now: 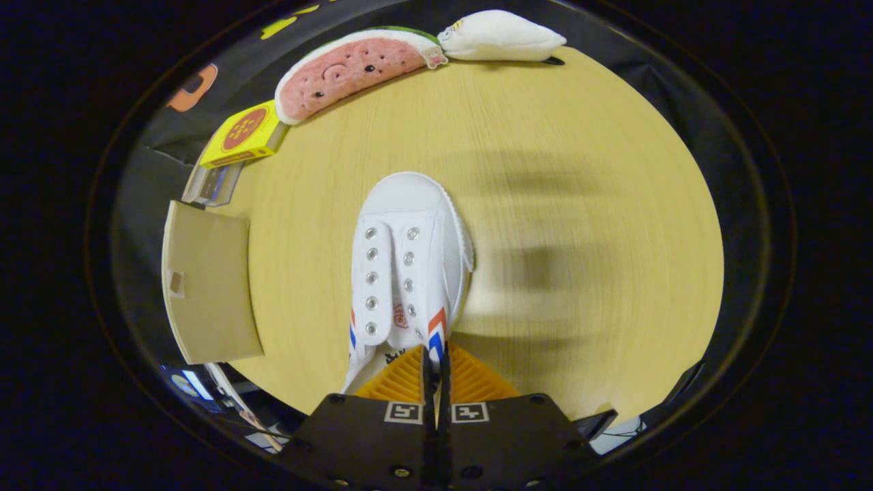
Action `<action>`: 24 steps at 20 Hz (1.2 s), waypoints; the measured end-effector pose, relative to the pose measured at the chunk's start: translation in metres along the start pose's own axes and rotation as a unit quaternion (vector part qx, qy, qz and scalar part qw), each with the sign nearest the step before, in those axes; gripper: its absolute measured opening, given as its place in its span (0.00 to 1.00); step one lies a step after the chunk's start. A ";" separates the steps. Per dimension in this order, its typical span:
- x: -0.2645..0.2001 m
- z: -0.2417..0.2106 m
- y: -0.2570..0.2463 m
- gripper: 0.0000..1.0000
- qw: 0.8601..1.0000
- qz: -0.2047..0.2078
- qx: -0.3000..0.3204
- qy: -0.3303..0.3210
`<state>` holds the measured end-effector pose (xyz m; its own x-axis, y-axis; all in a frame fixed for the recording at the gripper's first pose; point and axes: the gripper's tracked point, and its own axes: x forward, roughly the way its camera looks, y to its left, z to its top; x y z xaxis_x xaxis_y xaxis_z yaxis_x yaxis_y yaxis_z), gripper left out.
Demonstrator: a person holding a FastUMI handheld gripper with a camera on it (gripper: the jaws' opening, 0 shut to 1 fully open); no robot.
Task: Open the storage box then place both shoes into the box .Put the left shoe in first, then the right shoe, with the right side of both shoes facing outward in a uniform manner.
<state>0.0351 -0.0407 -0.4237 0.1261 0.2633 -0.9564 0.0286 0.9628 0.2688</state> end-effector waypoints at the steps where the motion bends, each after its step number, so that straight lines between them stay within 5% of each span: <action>1: -0.005 -0.003 0.003 0.01 1.000 0.006 0.006 -0.002; 13: -0.113 -0.006 0.140 0.00 0.995 0.058 -0.025 -0.071; 24: -0.122 -0.012 0.318 0.00 0.989 0.069 -0.096 -0.089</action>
<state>0.0172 0.2338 -0.2234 0.2878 0.3953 -0.8723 -0.1886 0.9164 0.3530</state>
